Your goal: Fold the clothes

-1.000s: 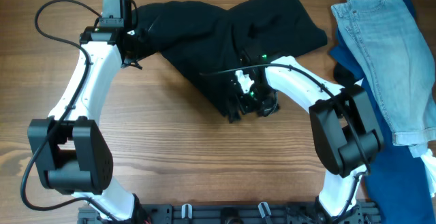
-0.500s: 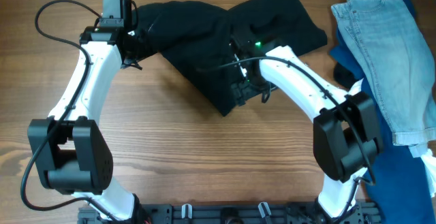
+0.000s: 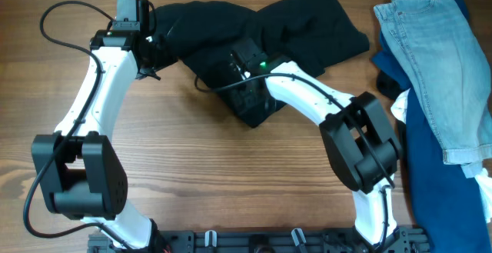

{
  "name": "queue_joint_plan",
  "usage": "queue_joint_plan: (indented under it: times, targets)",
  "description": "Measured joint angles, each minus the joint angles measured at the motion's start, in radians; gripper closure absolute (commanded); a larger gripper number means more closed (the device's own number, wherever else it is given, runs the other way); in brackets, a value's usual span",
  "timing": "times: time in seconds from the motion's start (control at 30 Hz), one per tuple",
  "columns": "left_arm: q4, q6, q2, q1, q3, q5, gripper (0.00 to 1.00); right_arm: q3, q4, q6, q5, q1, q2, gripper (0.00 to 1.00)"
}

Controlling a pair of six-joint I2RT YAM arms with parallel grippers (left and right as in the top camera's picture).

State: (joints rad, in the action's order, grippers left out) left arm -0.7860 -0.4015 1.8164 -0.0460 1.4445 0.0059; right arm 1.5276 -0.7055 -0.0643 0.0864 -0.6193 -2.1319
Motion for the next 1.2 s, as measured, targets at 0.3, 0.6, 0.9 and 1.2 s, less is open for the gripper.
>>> queue_joint_plan:
  times: [0.3,0.6,0.9,1.2]
  targets:
    - [-0.022,0.0,0.0,0.0,0.0,0.0,0.4,0.0,-0.08,0.048,-0.086,-0.006,0.0,0.0]
    - [-0.033,0.0,0.0,0.0,0.0,0.0,0.41,-0.001,-0.147,0.119,-0.116,-0.035,0.0,0.0]
    - [-0.037,0.0,0.0,0.0,0.0,0.0,0.41,-0.016,-0.148,0.148,-0.116,-0.035,0.004,0.58]
    - [-0.041,0.0,0.0,0.0,0.0,0.0,0.42,-0.019,-0.161,0.16,-0.112,-0.032,0.004,0.95]
